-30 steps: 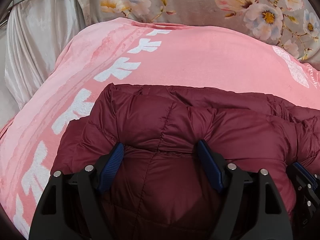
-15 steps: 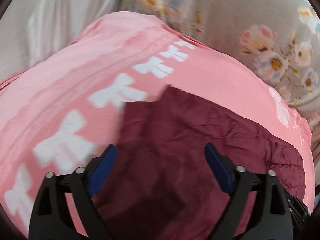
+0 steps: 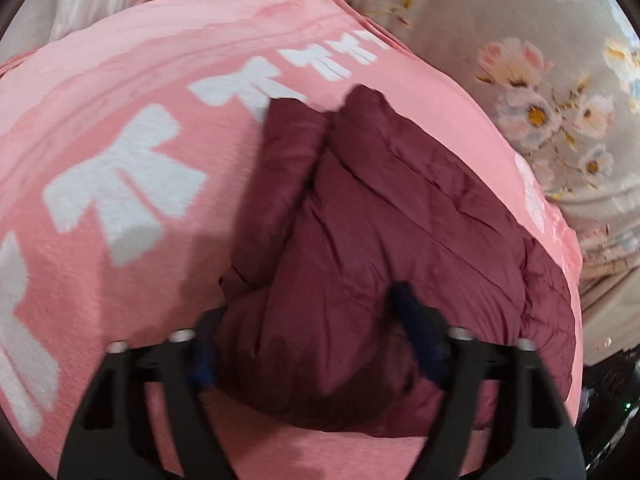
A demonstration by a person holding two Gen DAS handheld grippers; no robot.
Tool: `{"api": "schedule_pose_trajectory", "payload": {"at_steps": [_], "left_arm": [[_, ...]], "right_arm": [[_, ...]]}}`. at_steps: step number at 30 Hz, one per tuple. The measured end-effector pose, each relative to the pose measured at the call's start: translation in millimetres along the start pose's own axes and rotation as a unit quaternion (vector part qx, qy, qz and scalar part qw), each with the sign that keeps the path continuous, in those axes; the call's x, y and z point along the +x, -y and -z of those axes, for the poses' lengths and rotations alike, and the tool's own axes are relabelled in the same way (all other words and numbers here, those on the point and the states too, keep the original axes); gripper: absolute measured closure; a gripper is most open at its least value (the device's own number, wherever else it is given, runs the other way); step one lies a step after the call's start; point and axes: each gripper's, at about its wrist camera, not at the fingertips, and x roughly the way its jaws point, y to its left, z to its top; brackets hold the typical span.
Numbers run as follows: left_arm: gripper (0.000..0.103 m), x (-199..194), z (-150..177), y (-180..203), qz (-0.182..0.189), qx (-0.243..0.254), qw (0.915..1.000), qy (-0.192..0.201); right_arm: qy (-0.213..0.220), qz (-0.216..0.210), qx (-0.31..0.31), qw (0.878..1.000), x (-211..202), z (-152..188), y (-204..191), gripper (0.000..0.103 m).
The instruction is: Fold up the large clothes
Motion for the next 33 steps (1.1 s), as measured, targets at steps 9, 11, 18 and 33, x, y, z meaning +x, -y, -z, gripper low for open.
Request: {"api": "schedule_pose_trajectory", "payload": {"at_steps": [9, 11, 18, 33], "left_arm": [[0.086, -78, -13, 25, 0.077, 0.032, 0.9951, 0.054], [0.087, -95, -11, 33, 0.074, 0.045, 0.9937, 0.071], [0.087, -140, -14, 85, 0.078, 0.105, 0.9834, 0.126], [0.083, -36, 56, 293, 0.142, 0.257, 0.9559, 0.002]], "right_arm": [[-0.029, -0.017, 0.005, 0.999, -37, 25, 4, 0.087], [-0.049, -0.036, 0.010, 0.998, -29, 32, -1, 0.087], [-0.056, -0.075, -0.016, 0.996, -4, 37, -27, 0.085], [0.032, 0.127, 0.048, 0.990, -147, 37, 88, 0.088]]}}
